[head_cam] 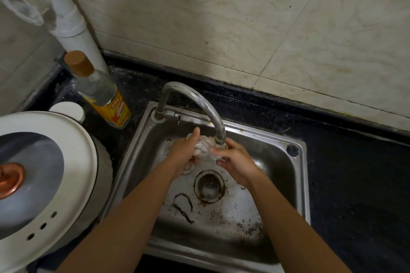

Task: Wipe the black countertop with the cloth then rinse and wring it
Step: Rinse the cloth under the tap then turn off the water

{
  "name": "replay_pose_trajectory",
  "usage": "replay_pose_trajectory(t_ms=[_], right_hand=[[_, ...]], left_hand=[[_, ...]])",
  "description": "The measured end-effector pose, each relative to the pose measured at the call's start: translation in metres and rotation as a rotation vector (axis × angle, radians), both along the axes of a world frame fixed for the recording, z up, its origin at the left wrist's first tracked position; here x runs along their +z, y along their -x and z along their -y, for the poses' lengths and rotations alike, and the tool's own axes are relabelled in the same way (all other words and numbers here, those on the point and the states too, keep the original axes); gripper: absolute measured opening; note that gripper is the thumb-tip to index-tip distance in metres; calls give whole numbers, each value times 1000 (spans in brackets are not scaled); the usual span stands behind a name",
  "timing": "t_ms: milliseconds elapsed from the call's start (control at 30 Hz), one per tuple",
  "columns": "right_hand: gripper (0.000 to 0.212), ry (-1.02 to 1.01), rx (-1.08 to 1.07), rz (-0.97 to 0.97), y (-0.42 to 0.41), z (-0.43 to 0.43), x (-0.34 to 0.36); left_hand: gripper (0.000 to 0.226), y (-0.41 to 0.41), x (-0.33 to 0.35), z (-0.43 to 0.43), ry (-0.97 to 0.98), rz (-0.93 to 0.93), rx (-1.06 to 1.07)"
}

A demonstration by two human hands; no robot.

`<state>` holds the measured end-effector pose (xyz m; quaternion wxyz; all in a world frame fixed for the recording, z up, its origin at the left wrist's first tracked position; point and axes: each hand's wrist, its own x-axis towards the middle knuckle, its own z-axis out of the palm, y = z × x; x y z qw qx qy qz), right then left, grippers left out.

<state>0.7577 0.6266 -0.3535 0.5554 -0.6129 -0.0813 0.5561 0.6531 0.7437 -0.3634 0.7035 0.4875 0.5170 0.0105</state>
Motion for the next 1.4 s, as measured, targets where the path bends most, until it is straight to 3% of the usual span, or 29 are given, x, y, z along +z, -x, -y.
replay_pose_trajectory(t_ms=[133,233,333,500,600,700,867,967,1033,1200,1300,1400], right_hand=[[25,67,24,140,-1,1,-3],[7,127,22,178,1,-2,-1],[10,141,-17,125,1,-3,-4],[28,173,-36,141,7,-3,-1],[35,185,-28,226,15,-4,2],[28,136,14,287,23,-4,6],[18,28,62,508,28,-3,2],[25,118,155,794,32,-6,-3],[21,189,169,873,31,-10,0],[28,366,121,870,20,-21,1],[33,461,1,580,17,-22,-5],[36,418,-112,334,16,-14,-3]], left_hand=[[17,1,1,-1,135,164,81],[24,2,-1,-1,178,246,24],[30,2,-4,1,133,228,-64],[18,-3,-1,10,-50,152,-112],[31,-10,-3,16,-97,81,-75],[44,-14,-6,15,-132,8,-9],[46,-11,-4,13,-83,-42,22],[38,-12,0,15,25,22,4],[38,-15,1,18,-2,18,-60],[36,-16,2,24,-157,56,-143],[30,-12,0,24,-225,91,-233],[17,-6,-2,20,-195,102,-238]])
